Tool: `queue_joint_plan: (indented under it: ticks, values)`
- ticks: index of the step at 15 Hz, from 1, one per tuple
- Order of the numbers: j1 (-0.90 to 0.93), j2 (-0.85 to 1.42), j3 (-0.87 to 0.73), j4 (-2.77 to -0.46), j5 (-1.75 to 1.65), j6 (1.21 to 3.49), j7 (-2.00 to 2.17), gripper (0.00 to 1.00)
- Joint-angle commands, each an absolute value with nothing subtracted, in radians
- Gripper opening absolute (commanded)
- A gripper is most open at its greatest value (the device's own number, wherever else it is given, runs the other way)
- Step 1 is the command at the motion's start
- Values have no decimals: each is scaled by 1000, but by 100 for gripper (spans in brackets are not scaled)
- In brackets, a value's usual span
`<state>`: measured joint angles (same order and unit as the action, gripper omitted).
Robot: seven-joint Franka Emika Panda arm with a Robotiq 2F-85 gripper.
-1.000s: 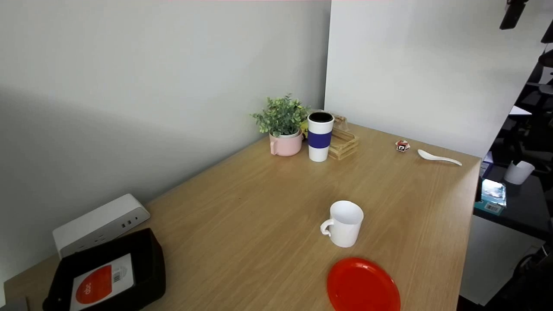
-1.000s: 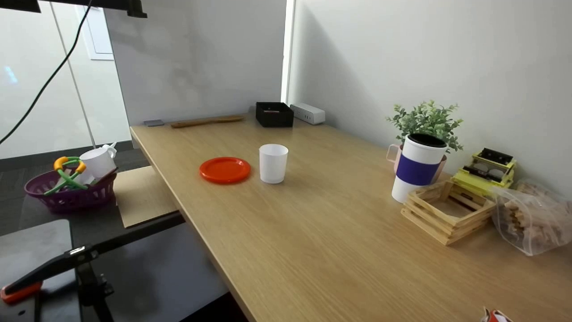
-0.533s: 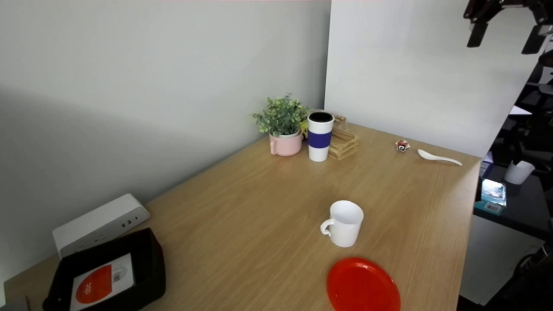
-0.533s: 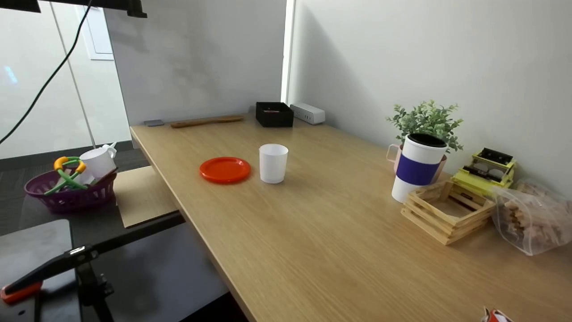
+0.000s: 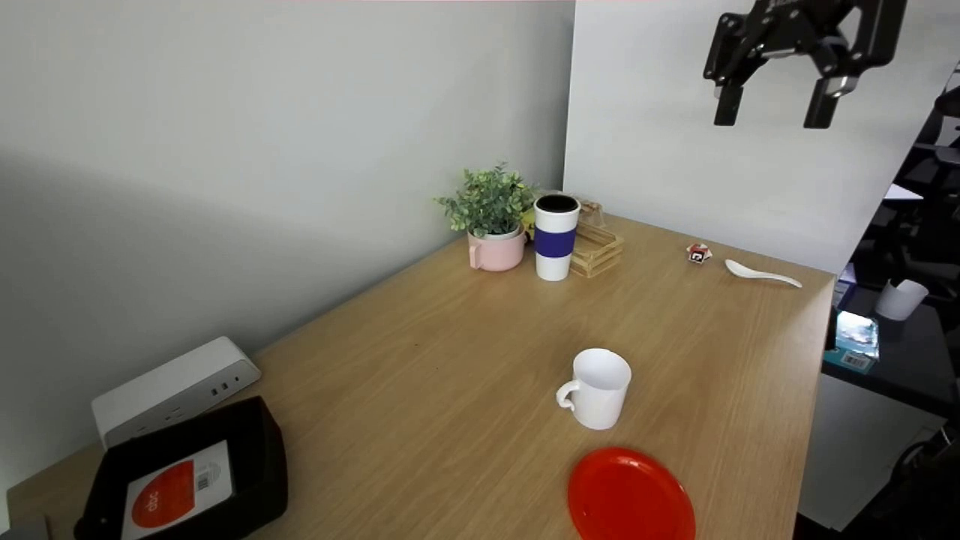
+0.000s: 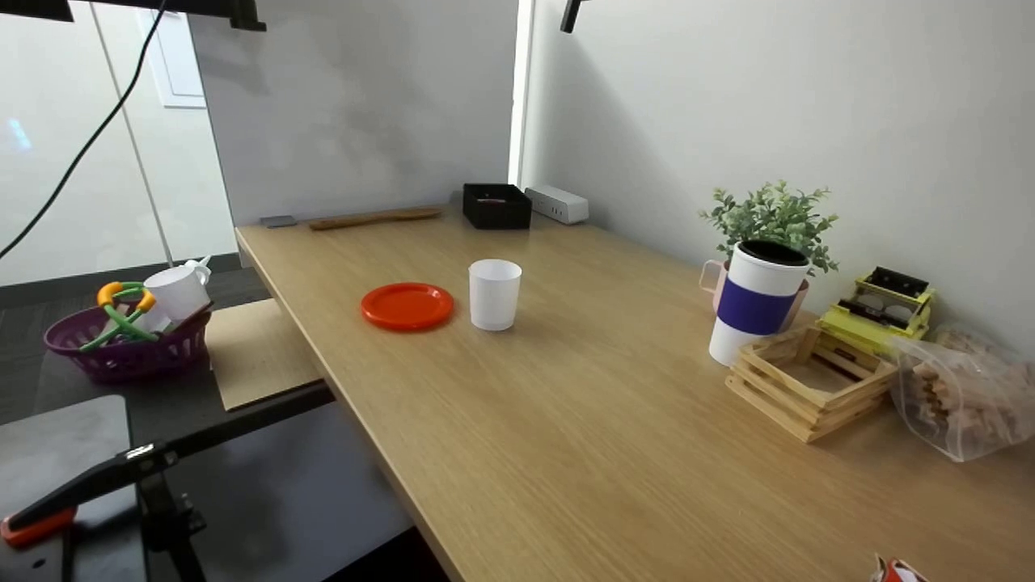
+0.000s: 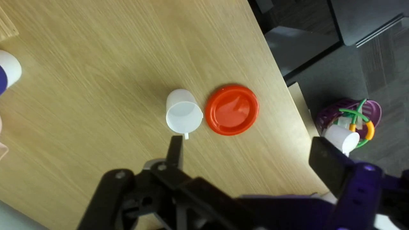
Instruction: Get the white cup from the table and place it on the orange plate
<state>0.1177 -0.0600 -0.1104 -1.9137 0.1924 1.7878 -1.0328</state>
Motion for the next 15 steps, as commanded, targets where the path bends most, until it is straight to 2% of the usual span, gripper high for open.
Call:
queue_joint_plan:
  ticks: [1, 8, 15]
  values:
    - [84, 52, -62, -1800, 296, 1751, -1031, 100]
    - [67, 183, 0, -1685, 246, 1637, -949, 100]
    - [57, 167, 22, -1708, 219, 1658, -963, 100]
